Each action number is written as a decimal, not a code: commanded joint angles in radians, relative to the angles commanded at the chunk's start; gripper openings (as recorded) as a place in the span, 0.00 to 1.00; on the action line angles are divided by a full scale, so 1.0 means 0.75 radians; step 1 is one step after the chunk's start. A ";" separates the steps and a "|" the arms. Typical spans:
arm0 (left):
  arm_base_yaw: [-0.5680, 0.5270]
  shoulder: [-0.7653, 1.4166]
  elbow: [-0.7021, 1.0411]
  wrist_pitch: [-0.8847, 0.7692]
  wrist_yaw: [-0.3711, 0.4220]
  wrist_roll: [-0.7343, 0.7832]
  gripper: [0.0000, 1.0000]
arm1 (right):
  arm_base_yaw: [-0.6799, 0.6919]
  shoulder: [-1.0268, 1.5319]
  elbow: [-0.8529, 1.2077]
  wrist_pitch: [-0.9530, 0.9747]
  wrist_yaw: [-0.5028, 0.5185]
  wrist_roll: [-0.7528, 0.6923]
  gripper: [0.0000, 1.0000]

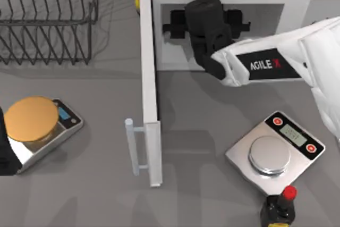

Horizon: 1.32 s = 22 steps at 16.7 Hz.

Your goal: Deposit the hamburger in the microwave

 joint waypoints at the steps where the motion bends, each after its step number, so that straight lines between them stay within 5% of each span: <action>1: 0.000 0.000 0.000 0.000 0.000 0.000 1.00 | 0.000 0.000 0.000 0.000 0.000 0.000 0.90; 3: 0.000 0.000 0.000 0.000 0.000 0.000 1.00 | 0.000 0.000 0.000 0.000 0.000 0.000 1.00; 10: 0.000 0.000 0.000 0.000 0.000 0.000 1.00 | 0.000 0.000 0.000 0.000 0.000 0.000 1.00; 11: 0.000 0.000 0.000 0.000 0.000 0.000 1.00 | 0.081 -0.139 -0.252 0.131 0.100 0.011 1.00; 16: 0.000 0.000 0.000 0.000 0.000 0.000 1.00 | 0.118 -0.261 -0.405 0.242 0.150 0.032 1.00; 22: 0.000 0.000 0.000 0.000 0.000 0.000 1.00 | 0.283 -0.547 -1.000 0.430 0.288 0.116 1.00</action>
